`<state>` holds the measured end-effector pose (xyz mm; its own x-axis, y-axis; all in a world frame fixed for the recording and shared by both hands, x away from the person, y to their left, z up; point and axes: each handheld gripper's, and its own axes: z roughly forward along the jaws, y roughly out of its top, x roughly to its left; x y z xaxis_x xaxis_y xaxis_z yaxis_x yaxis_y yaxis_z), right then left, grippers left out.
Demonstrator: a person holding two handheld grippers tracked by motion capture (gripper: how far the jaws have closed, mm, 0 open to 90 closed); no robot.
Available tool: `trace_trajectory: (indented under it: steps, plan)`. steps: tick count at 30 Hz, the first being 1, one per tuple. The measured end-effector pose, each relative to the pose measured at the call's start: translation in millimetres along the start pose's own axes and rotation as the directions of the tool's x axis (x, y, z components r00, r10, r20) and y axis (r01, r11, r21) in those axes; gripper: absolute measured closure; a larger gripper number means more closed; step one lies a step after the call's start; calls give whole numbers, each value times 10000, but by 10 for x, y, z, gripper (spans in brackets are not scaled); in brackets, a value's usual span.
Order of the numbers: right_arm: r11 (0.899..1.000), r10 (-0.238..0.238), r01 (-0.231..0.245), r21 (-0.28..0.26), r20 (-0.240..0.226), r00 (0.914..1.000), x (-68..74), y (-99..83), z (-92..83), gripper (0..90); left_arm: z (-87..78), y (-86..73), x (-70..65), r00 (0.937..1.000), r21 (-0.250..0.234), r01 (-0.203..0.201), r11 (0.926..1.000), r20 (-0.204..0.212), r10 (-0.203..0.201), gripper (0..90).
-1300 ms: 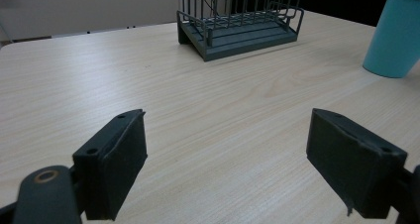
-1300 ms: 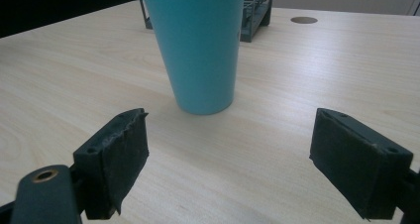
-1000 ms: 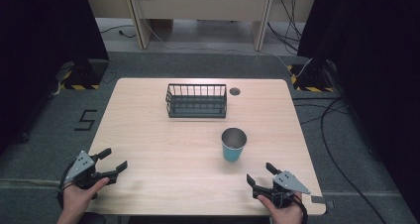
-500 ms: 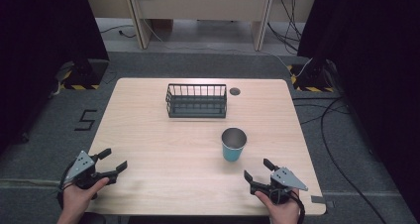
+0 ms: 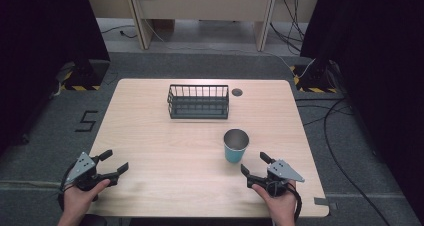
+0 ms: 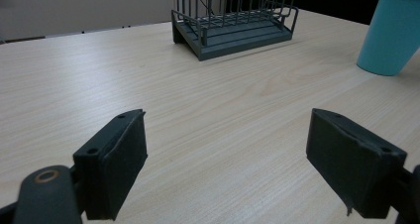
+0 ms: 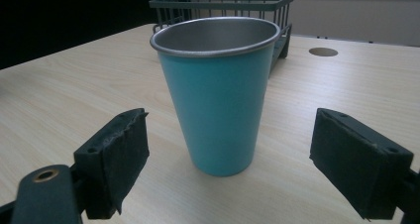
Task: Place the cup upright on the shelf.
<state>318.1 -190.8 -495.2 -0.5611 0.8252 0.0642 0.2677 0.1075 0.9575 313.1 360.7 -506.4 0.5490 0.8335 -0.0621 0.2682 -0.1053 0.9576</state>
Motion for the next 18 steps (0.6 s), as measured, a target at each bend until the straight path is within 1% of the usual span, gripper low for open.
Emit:
trace_trajectory:
  steps: [3,4,15,18]
  plan:
    - [10000,-75,75,18,-20,10000,-1,22,45,159,0,0,0,10000,1,1,10000,-4,-1,153]
    - [10000,-25,25,33,-36,10000,3,31,59,159,0,0,0,10000,-2,3,10000,-6,-3,152]
    - [9999,-88,90,140,-152,9998,10,81,211,159,0,0,1,10000,-12,5,10000,-2,-5,154]
    - [9998,-116,120,187,-223,9997,23,101,275,158,0,-1,2,10000,-19,13,10000,-2,-13,154]
